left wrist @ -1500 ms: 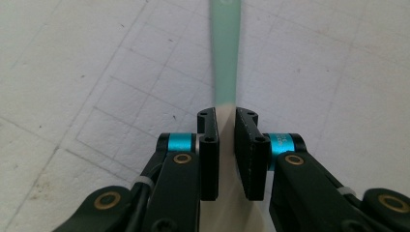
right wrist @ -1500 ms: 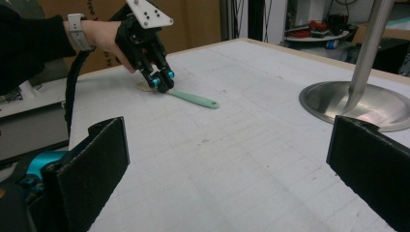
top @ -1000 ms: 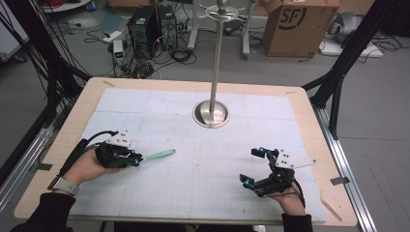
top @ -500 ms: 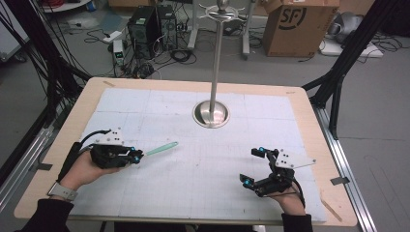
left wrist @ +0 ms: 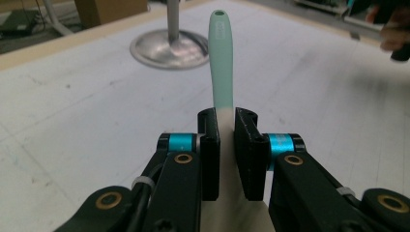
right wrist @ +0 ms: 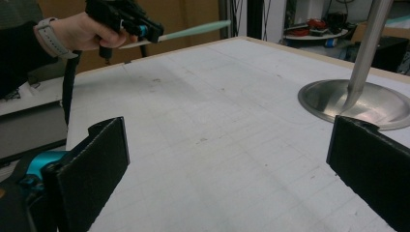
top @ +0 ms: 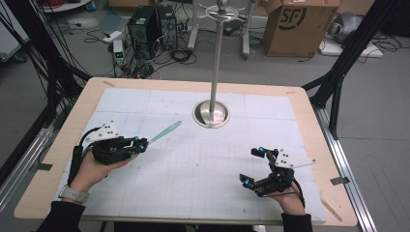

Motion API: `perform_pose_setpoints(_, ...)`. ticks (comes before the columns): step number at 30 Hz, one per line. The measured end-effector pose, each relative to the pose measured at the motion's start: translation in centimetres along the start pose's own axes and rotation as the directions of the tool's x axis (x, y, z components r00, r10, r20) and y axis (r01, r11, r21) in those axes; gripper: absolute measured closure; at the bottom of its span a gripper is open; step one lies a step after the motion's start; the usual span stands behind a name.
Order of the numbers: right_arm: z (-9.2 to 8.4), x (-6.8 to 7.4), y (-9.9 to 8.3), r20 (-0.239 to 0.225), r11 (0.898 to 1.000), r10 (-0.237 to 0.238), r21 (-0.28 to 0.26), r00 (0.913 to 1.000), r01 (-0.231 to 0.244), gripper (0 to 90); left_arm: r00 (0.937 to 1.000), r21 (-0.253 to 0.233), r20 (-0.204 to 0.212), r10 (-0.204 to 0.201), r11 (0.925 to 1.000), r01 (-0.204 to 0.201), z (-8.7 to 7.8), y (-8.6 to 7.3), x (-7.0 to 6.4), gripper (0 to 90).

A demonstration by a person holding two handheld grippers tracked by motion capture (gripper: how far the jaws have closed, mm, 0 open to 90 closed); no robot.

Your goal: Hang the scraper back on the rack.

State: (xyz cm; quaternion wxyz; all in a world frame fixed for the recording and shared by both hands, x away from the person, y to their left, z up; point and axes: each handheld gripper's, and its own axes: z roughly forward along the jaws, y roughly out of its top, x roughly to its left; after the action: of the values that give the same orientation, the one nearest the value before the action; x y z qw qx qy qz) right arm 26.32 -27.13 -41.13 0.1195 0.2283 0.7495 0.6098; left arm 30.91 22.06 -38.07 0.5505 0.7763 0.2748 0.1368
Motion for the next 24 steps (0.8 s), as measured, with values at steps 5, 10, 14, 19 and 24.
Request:
perform_pose_setpoints(5,0.0,0.0,0.0,-0.003,1.000,0.001,-0.002,1.0000,-0.001,0.2,0.9998,-0.083,-0.019,0.003,0.9966,-0.005,0.6,1.2,-0.4,81.0)
perform_pose_setpoints(10,0.0,0.0,0.0,-0.003,1.000,0.000,-0.004,1.0000,0.000,0.2,0.9997,-0.107,-0.020,0.010,0.9941,-0.012,1.4,2.5,-0.6,81.0)
perform_pose_setpoints(14,-0.1,0.0,0.0,-0.005,1.000,0.000,-0.008,1.0000,0.000,0.2,0.9996,-0.113,-0.027,0.009,0.9935,-0.012,1.7,3.7,-0.4,81.0)
perform_pose_setpoints(19,-0.1,-0.1,0.0,-0.006,1.000,0.002,-0.016,1.0000,-0.002,0.2,0.9987,-0.130,-0.049,0.017,0.9913,-0.023,1.9,5.3,-0.1,81.0)
perform_pose_setpoints(24,-0.2,-0.2,0.1,-0.005,1.000,0.009,-0.018,0.9999,-0.009,0.2,0.9968,-0.145,-0.072,0.036,0.9883,-0.046,1.7,7.0,-0.1,81.0)
